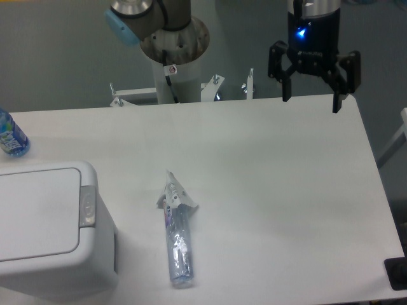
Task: Open the trash can
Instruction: 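Move the open gripper over toward the white trash can lid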
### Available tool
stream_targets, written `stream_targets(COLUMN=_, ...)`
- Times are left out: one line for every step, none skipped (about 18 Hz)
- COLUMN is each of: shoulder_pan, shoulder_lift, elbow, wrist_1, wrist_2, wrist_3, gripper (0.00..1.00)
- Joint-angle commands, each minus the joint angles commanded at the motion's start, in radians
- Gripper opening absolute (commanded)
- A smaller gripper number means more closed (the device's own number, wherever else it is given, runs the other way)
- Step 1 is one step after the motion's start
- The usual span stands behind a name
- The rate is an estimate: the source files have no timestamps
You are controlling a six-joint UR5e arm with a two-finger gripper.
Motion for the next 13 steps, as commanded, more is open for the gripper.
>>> stream_targets(shoulder_pan=-0.002, shoulder_lift=0.0, elbow=-0.003, wrist_1=0.002, wrist_2=0.002, wrist_3=0.0, gripper=1.0)
stream_targets(shoulder_pan=-0.002, shoulder_lift=-0.002, elbow=-0.002, wrist_1=0.002, wrist_2=0.0, wrist_3=0.0, gripper=1.0)
stream_targets(shoulder_pan=-0.005, shoulder_lift=-0.006, elbow=0.002, wrist_1=0.0, wrist_2=-0.002, wrist_3=-0.002, gripper=1.0)
stream_targets(shoulder_pan=-0.021, shoulder_lift=-0.009, elbow=0.003, wrist_1=0.003, wrist_2=0.001, wrist_3=-0.005, gripper=1.0)
stream_targets(shoulder_pan=-0.035, shoulder_lift=-0.017, elbow=0.008, wrist_1=0.009, wrist_2=0.005, wrist_3=-0.02, gripper=1.0)
stream_targets(shoulder_pan=-0.044, shoulder_lift=-0.031, elbow=0.009, wrist_1=0.015, wrist_2=0.005, wrist_3=-0.065, gripper=1.0)
stream_targets(shoulder_pan=-0.058, shoulder_lift=-0.038, elbow=0.012, wrist_1=0.023, wrist_2=0.003, wrist_3=-0.13, gripper=1.0)
stream_targets(shoulder_pan=-0.078, shoulder_lift=-0.044, elbow=0.012, wrist_1=0.038, wrist_2=0.003, wrist_3=-0.197, gripper=1.0)
stream_targets(shoulder_pan=-0.098, shoulder_lift=-0.057, elbow=0.015, wrist_1=0.057, wrist_2=0.009, wrist_3=-0.254, gripper=1.0)
stream_targets(shoulder_pan=-0.107, shoulder_lift=-0.06, elbow=0.015, wrist_1=0.069, wrist_2=0.011, wrist_3=-0.305, gripper=1.0)
stream_targets(shoulder_pan=-0.112, shoulder_lift=-0.064, elbow=0.02, wrist_1=0.069, wrist_2=0.009, wrist_3=-0.351, gripper=1.0)
stream_targets(shoulder_pan=-0.124, shoulder_lift=-0.072, elbow=0.026, wrist_1=0.071, wrist_2=0.009, wrist_3=-0.4, gripper=1.0)
stream_targets(shoulder_pan=-0.142, shoulder_lift=-0.08, elbow=0.035, wrist_1=0.071, wrist_2=0.009, wrist_3=-0.454, gripper=1.0)
